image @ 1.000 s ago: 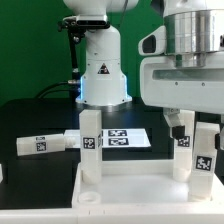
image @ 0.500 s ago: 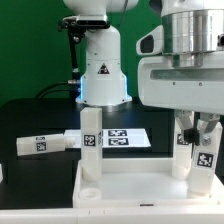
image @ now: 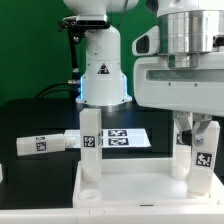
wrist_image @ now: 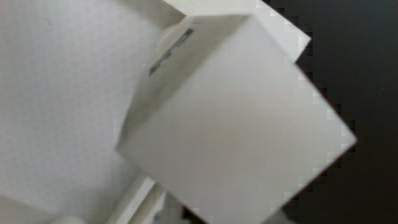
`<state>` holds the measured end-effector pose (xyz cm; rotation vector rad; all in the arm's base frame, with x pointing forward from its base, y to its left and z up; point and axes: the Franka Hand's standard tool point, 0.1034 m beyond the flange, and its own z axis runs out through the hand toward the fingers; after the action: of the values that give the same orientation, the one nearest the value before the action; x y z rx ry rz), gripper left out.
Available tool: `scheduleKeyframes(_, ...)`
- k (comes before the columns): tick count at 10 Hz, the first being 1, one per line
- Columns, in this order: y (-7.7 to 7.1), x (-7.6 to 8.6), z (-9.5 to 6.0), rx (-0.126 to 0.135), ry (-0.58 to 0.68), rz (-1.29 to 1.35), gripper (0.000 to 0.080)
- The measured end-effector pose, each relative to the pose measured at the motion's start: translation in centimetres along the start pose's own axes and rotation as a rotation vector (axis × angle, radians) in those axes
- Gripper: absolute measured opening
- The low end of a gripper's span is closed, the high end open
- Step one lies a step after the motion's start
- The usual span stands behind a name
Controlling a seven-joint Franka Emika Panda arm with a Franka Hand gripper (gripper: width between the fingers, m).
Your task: Assemble desk
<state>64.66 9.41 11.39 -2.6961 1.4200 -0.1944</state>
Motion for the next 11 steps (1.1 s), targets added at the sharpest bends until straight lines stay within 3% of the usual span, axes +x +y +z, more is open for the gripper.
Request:
scheduleKeyframes(1, -0.5, 0.2, -0.3, -0.01, -0.002, -0.126, 0.0001)
scheduleKeyframes(2, -1.2, 0.7, -1.1, 0.008, 0.004, -0.303, 0.0084)
scheduleKeyframes(3, -1.8, 0.3, -1.5, 0.021, 0.019, -0.441, 0.022)
scheduleKeyframes(4, -1.6, -0.5, -1.3, 0.027, 0.032, -0.482, 0.022)
scheduleKeyframes(5, -1.3, -0.1, -1.3, 0.022, 0.032, -0.542, 0.0402)
scheduleKeyframes(6, -1.2, 0.3, -1.3, 0.014, 0.04, -0.618, 0.0537)
scheduleKeyframes(7, -1.1, 0.2, -1.3, 0.013, 0.033, -0.628, 0.0537)
scheduleKeyframes(8, -0.8, -0.7, -1.1, 0.007, -0.017, -0.601, 0.0626)
scheduleKeyframes(11, 0.0, -1.6, -0.2, 0.001, -0.036, -0.596, 0.0648)
